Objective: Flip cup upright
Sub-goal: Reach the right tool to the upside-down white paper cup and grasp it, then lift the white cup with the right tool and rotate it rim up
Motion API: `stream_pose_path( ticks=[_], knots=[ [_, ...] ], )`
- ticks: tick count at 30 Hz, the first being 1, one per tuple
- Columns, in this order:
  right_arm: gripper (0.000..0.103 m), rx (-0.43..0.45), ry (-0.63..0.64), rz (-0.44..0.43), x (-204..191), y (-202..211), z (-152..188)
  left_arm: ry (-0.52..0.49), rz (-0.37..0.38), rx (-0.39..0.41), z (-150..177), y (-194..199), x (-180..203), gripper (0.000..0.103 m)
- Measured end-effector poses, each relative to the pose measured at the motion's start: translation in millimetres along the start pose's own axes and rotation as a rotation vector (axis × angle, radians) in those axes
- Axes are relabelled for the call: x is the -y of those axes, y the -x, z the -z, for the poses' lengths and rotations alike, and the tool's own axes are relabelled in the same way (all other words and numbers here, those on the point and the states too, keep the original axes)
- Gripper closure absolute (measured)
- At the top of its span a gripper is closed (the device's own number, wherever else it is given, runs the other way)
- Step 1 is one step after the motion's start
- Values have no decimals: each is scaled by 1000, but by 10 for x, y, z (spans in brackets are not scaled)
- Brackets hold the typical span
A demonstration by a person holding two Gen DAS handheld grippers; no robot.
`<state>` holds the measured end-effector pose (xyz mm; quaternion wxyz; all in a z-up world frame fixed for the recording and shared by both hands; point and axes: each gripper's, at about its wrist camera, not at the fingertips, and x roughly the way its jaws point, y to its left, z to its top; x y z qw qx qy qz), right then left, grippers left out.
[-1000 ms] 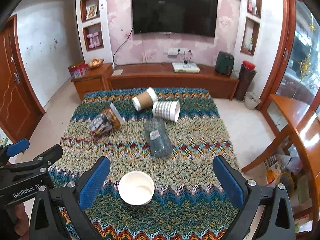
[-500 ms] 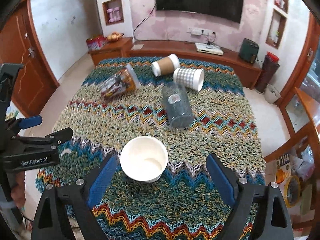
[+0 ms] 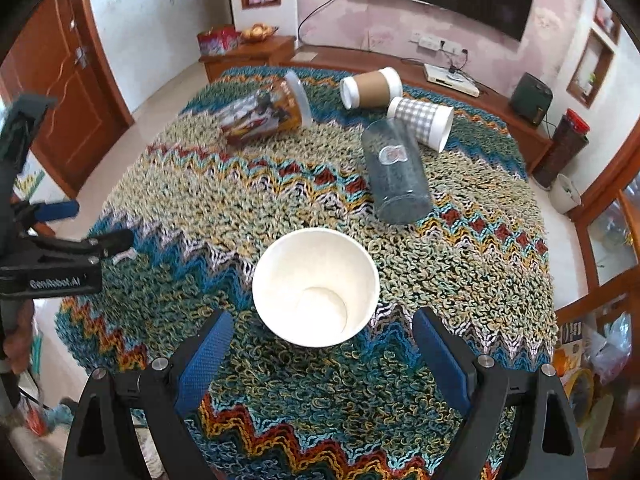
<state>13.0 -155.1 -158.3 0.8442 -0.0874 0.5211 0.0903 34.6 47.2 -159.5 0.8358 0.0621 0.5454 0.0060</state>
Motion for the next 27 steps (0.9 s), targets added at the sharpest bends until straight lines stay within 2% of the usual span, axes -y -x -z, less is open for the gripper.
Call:
stream_pose_path(
  ticks=[4,7,14,27],
  knots=[
    [12,-43,-14,55,50,-125,-20,-25,21,9,-44,1,103,3],
    [16,-51,-45,86,143,-157,-54,-44,32,27,-75,28,171,3],
    [16,-15,-135,168,433,-143,-148,-62,42,57,-177,67,261,3],
    [16,-45,-214,115,634,-343,-240,-66,58,123,-586,124,459,3]
  ],
)
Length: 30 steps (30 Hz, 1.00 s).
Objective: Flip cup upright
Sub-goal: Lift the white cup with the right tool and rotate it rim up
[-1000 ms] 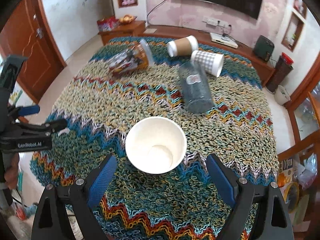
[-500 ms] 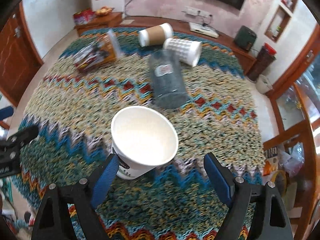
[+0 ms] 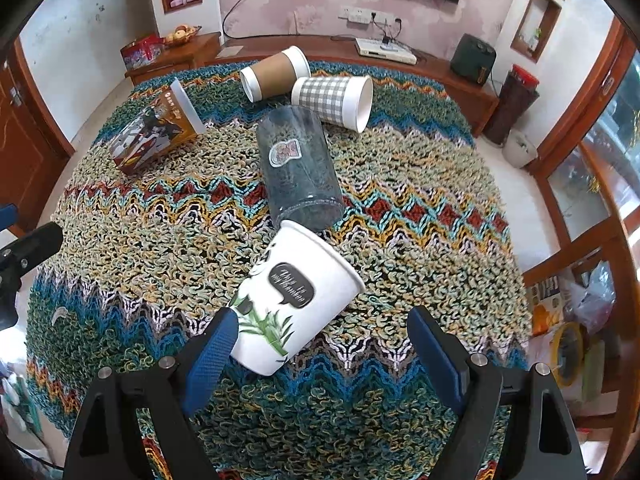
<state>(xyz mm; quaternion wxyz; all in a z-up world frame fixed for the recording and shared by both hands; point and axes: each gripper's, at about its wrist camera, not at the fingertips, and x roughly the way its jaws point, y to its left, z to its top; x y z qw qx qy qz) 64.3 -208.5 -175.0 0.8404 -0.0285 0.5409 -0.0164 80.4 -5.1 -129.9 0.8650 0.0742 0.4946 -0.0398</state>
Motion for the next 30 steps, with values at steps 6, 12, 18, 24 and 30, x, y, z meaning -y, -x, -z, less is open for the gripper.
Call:
stream_pose_path(
  ticks=[6,12,18,24,30],
  knots=[
    [16,-51,-68,-62,95,-142,-9,-29,18,-9,-58,-67,158,3],
    [16,-112,-140,-150,135,-323,-68,-38,21,-16,-64,-88,219,3],
    [16,-142,-173,-188,118,-431,-140,-38,21,-17,-63,-93,222,3],
    [18,-157,-179,-201,90,-500,-158,-37,24,-20,-55,-104,229,3],
    [31,-165,-184,-250,40,-555,-150,-35,29,-20,-39,-96,231,3]
  ],
)
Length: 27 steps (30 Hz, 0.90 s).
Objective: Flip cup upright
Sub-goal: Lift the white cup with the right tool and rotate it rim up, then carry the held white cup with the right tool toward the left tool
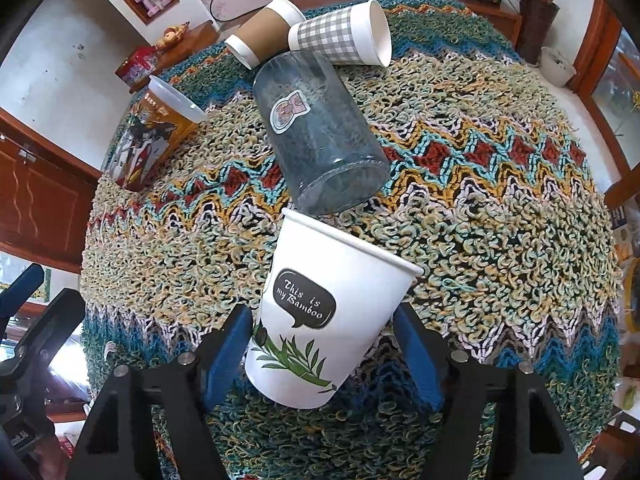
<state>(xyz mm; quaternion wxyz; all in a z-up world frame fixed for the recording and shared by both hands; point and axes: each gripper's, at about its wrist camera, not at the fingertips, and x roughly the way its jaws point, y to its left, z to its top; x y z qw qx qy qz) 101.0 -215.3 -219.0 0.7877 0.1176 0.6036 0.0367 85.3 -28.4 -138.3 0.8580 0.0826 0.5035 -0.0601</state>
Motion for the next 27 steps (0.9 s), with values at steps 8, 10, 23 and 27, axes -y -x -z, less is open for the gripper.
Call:
stream_pose_path(
  ticks=[8,10,23,27],
  knots=[
    [35,46,50,-25,-61,227,121,10,5,15,39,131,-28,3],
    [35,66,74,-25,-90,341,178,15,8,21,63,191,-37,3],
    [35,138,199,7,-316,889,701,51,44,42,350,629,-89,3],
    [35,146,223,25,-364,950,833,52,50,43,469,726,-71,3]
  ],
)
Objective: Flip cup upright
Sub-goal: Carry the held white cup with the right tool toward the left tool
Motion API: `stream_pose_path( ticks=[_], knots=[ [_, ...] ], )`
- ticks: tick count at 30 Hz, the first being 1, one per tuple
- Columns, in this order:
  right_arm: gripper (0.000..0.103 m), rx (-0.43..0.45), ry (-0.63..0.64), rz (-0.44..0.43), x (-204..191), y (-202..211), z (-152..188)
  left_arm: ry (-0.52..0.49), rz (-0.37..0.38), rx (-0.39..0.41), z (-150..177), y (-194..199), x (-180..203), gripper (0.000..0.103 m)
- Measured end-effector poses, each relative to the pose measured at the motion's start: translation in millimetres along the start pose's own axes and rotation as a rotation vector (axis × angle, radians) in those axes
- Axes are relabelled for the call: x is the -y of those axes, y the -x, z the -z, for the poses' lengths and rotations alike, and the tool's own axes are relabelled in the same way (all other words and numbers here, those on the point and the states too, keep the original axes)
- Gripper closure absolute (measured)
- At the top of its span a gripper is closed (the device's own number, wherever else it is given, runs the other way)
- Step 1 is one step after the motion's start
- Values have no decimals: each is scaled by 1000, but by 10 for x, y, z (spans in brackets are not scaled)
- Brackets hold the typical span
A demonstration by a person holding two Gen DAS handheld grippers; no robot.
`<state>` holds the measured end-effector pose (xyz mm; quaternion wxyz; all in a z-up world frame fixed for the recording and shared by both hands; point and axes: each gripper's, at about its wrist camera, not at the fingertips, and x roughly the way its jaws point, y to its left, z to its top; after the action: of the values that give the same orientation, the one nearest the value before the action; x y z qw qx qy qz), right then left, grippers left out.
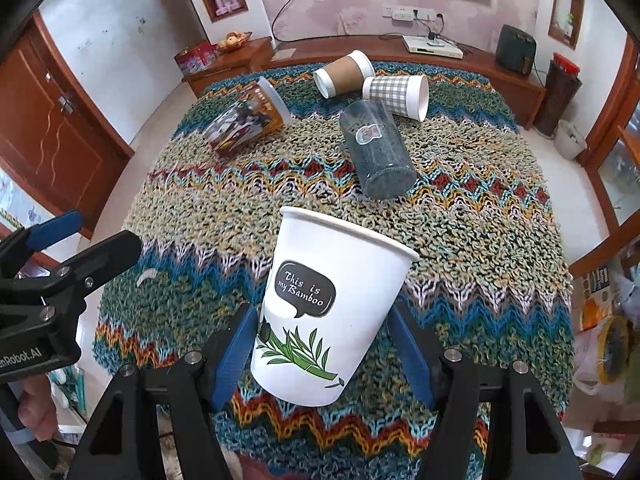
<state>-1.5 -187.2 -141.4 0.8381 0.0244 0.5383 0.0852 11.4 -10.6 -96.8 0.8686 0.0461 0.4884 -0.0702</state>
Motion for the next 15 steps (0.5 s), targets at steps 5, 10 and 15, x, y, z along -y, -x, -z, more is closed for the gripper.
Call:
stream_pose_path(
  ticks=[5,10,15],
  knots=[
    [34,-7,28,24,-88,14,119,-12,4,-6,136,70,34,3],
    [34,-47,69,53,-189,-94,254,-10,-1,-33,262,53,19,3],
    [34,-83,109,79,-284,-212,346,7,-6,-61,357,0,-26,3]
  ],
)
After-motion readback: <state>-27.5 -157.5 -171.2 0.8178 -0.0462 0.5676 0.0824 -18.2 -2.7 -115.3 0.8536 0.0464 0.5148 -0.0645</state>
